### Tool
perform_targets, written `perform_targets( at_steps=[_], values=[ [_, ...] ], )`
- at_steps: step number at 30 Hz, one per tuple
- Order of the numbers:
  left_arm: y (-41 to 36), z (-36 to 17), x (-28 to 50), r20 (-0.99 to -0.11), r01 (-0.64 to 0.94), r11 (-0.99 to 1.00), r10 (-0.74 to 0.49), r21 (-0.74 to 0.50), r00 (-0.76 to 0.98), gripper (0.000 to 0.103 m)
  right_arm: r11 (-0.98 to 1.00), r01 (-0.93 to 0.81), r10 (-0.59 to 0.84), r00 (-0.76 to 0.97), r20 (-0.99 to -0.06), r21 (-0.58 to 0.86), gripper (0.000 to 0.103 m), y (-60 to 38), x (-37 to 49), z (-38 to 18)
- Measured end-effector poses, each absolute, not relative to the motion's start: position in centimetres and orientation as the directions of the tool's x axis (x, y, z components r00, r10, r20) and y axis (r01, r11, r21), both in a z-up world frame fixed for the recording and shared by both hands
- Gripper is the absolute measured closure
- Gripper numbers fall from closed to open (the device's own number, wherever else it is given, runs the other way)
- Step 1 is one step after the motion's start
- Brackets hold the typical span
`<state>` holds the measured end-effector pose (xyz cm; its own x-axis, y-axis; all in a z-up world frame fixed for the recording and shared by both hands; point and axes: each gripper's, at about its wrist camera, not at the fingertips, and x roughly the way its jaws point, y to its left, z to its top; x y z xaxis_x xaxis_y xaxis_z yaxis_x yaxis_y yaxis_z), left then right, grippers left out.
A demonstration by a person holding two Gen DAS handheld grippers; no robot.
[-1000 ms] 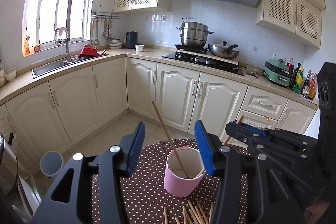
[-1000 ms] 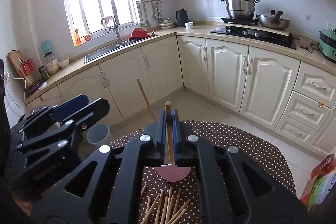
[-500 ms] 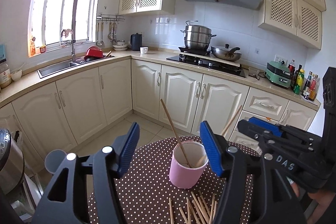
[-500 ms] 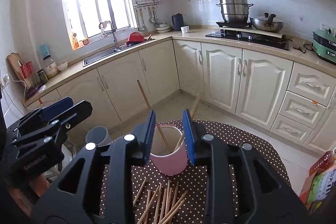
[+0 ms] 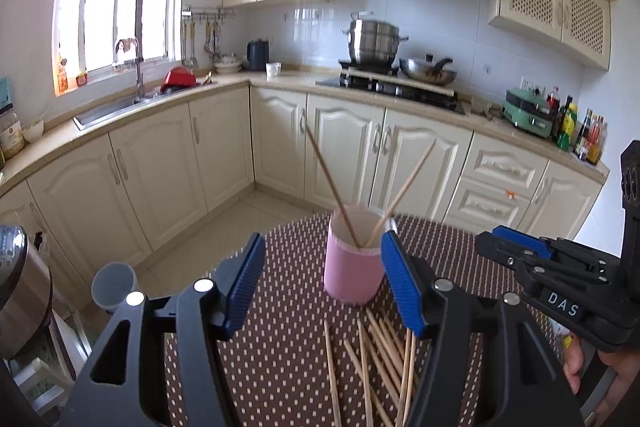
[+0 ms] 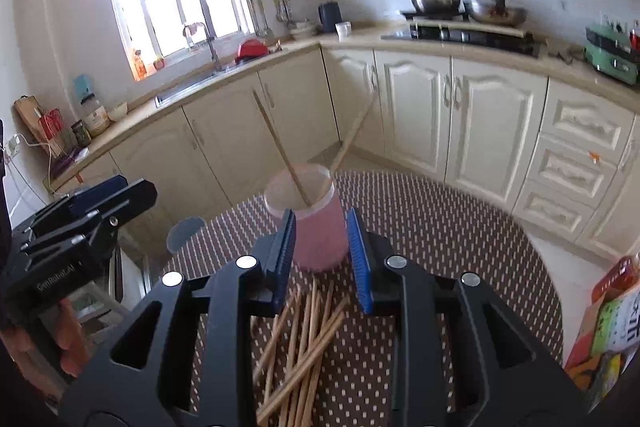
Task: Organize utensils
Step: 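Move both open tools back down to the scattered chopsticks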
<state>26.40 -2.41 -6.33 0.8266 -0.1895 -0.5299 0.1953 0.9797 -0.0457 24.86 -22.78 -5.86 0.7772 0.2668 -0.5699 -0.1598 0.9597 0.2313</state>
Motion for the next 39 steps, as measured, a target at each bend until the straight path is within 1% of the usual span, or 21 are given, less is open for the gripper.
perform_targets(
  at_steps=[5,7,12,19,26,28,30,31,39],
  values=[
    [-2.3,-10.0,26.5,-0.610,0.181,0.983,-0.160,-0.028,0.776,0.043,0.958,-0.146,0.273,0.721,-0.637,0.246,0.076,-23.0,24.1,-9.8],
    [-2.0,-11.4,26.5,-0.637,0.180,0.983,-0.164,-0.039,0.753,0.043,0.950,-0.141,0.298,0.684,-0.666,0.280,0.076,-23.2,23.9,-11.8],
    [-1.5,-15.1,26.3,-0.695,0.169,0.984,-0.155,-0.049,0.702,0.043,0.924,-0.131,0.360,0.611,-0.705,0.359,0.076,-23.1,23.8,-15.4],
    [-1.2,-19.2,26.0,-0.744,0.158,0.986,-0.149,-0.059,0.651,0.043,0.895,-0.098,0.413,0.549,-0.727,0.434,0.076,-23.0,24.4,-18.8],
    [-1.0,-21.3,26.2,-0.771,0.153,0.986,-0.146,-0.064,0.620,0.043,0.870,-0.086,0.457,0.509,-0.730,0.485,0.076,-22.6,25.1,-20.6],
    [-1.0,-21.7,26.4,-0.776,0.151,0.986,-0.144,-0.063,0.614,0.043,0.857,-0.087,0.478,0.505,-0.719,0.508,0.081,-22.8,25.3,-20.8],
    [-1.0,-22.0,26.6,-0.780,0.152,0.986,-0.147,-0.067,0.608,0.043,0.852,-0.101,0.489,0.505,-0.712,0.514,0.089,-22.9,25.6,-20.7],
    [-1.0,-22.1,26.7,-0.782,0.151,0.986,-0.146,-0.067,0.606,0.043,0.852,-0.106,0.490,0.504,-0.711,0.512,0.091,-23.0,25.7,-20.6],
    [-1.6,-22.8,28.0,-0.796,0.161,0.985,-0.152,-0.069,0.586,0.043,0.860,-0.110,0.475,0.527,-0.705,0.498,0.096,-23.2,26.1,-19.8]
  ],
)
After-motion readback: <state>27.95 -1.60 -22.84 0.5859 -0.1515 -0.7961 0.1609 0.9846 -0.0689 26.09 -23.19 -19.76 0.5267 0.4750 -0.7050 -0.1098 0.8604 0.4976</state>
